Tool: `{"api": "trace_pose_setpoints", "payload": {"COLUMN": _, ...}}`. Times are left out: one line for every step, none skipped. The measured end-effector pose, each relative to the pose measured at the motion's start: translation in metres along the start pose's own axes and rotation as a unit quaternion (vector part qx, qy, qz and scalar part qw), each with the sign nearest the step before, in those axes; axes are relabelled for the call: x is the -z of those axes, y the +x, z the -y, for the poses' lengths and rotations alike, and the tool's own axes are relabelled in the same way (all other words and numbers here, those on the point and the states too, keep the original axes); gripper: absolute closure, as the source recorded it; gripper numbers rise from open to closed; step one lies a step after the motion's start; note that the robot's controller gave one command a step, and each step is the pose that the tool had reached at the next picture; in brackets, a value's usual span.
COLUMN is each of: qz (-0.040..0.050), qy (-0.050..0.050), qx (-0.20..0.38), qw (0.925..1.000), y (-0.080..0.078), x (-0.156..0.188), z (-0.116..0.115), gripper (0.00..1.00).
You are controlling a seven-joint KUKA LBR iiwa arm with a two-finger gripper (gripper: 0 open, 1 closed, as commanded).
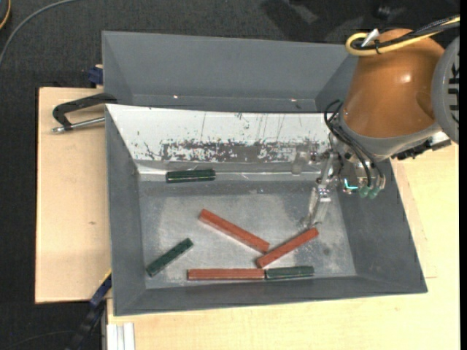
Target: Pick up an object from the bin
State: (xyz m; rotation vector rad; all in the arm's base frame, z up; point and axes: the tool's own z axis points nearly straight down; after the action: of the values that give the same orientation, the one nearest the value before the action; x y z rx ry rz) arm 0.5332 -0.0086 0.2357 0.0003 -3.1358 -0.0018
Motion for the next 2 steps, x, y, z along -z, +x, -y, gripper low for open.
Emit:
{"api": "trace_pose_setpoints", "payload": {"qz": -0.0008, "qy": 0.0, "qx": -0.037, "qw": 0.9993, "y": 0.03, "x": -0.105, "z": 0.017, "gripper": 0.0}}
{"api": "trace_pose_setpoints", "payload": {"qz": 0.001, "qy": 0.0, "qx": -0.002, "qw": 1.0, "y": 0.027, "x": -0.168, "z": -0.003, "gripper": 0.0}}
